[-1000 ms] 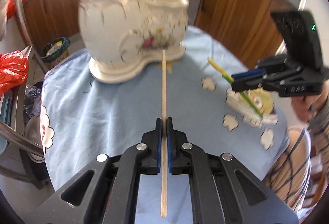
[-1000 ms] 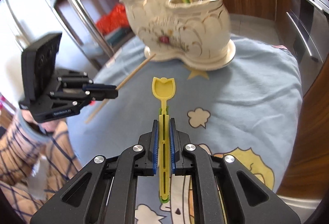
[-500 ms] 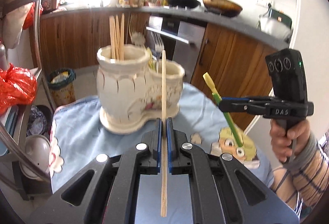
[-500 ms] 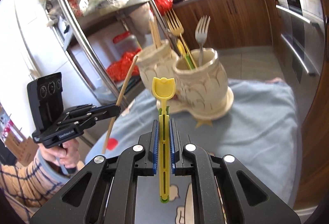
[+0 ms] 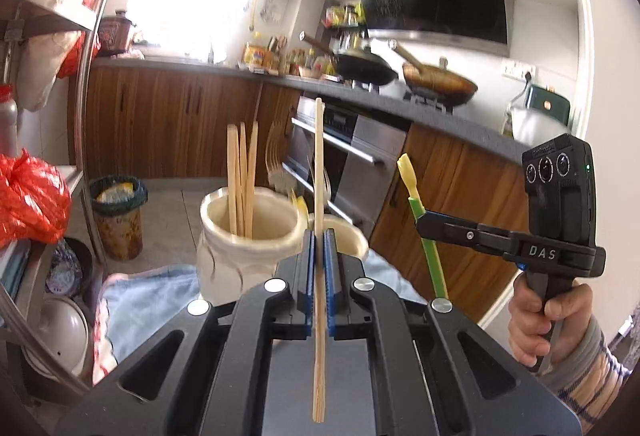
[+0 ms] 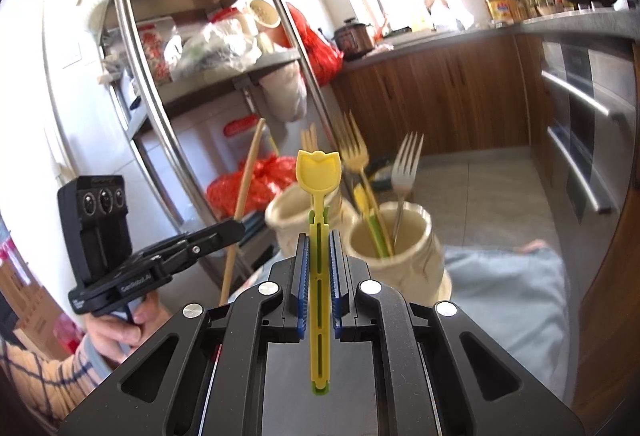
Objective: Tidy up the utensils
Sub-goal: 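Lower the chopstick into the tall pot with the left tool while the right tool inserts the yellow utensil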
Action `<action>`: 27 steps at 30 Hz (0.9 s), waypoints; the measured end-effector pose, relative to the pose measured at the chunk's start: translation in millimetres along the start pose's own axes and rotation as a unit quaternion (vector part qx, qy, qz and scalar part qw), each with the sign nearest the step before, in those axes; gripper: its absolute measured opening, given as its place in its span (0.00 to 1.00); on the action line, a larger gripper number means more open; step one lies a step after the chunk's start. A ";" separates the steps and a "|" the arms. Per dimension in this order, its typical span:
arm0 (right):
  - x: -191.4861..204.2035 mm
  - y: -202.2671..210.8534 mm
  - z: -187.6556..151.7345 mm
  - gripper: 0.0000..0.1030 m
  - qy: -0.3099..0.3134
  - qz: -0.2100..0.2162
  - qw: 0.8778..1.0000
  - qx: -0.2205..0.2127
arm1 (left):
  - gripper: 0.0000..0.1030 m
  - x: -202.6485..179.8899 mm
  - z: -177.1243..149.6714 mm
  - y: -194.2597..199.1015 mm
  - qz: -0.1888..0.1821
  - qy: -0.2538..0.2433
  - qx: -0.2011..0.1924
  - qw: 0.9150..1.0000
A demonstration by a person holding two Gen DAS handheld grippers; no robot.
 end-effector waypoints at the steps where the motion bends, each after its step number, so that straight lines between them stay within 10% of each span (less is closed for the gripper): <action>1: 0.0 -0.8 4.7 0.10 0.001 0.000 1.000 -0.006 | 0.04 0.5 4.3 -0.4 0.003 -0.003 -0.005 1.000; 27: -31.7 -66.0 46.3 0.10 0.012 -0.054 0.994 -0.090 | 0.04 52.7 65.5 -42.6 0.070 0.022 -0.152 0.986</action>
Point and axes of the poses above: each gripper's, at about its wrist camera, not at the fingertips, and y roughly against the way its jaws point, x to its left, z to its top, the point moved 8 cm from there along -y, roughly the way its jaws point, and after that the axes turned 9 degrees about -y, right-handed, at the moved point
